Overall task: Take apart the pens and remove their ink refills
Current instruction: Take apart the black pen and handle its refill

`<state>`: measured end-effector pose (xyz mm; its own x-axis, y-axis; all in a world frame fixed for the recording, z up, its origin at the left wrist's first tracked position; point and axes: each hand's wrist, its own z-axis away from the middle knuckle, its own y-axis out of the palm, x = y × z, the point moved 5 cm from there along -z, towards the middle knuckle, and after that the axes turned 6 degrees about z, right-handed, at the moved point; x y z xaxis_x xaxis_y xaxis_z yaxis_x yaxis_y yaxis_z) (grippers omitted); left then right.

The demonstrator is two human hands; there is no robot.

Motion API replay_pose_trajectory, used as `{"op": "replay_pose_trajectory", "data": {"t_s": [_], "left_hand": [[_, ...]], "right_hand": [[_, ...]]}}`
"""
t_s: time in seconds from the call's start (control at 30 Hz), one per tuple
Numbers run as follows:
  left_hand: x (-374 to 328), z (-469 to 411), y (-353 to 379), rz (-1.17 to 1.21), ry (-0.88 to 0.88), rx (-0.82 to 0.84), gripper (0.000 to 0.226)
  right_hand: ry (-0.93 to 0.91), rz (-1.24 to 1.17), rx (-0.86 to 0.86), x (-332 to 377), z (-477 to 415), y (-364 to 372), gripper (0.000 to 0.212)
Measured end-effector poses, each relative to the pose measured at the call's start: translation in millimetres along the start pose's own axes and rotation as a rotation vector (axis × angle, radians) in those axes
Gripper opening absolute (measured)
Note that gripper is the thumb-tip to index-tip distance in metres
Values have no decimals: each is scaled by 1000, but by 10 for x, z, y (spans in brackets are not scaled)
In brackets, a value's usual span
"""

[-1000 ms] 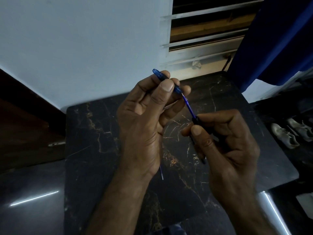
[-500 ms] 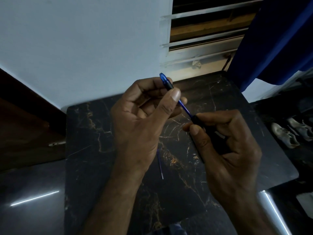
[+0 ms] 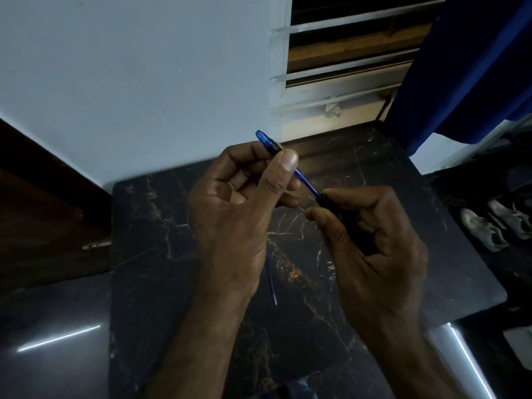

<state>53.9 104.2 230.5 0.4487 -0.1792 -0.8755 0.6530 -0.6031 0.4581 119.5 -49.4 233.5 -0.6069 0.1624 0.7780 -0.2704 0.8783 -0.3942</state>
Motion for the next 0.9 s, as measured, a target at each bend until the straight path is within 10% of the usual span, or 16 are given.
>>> {"op": "replay_pose_trajectory", "data": {"t_s": [0.53,0.9], "left_hand": [[170,159,70,-32,-88,103,10],[154,115,14,-32,-55,168,24]], "right_hand": [[-44,-46,-58,6,-19,-40,20],[350,-556,112,-172,-90,51,15]]}}
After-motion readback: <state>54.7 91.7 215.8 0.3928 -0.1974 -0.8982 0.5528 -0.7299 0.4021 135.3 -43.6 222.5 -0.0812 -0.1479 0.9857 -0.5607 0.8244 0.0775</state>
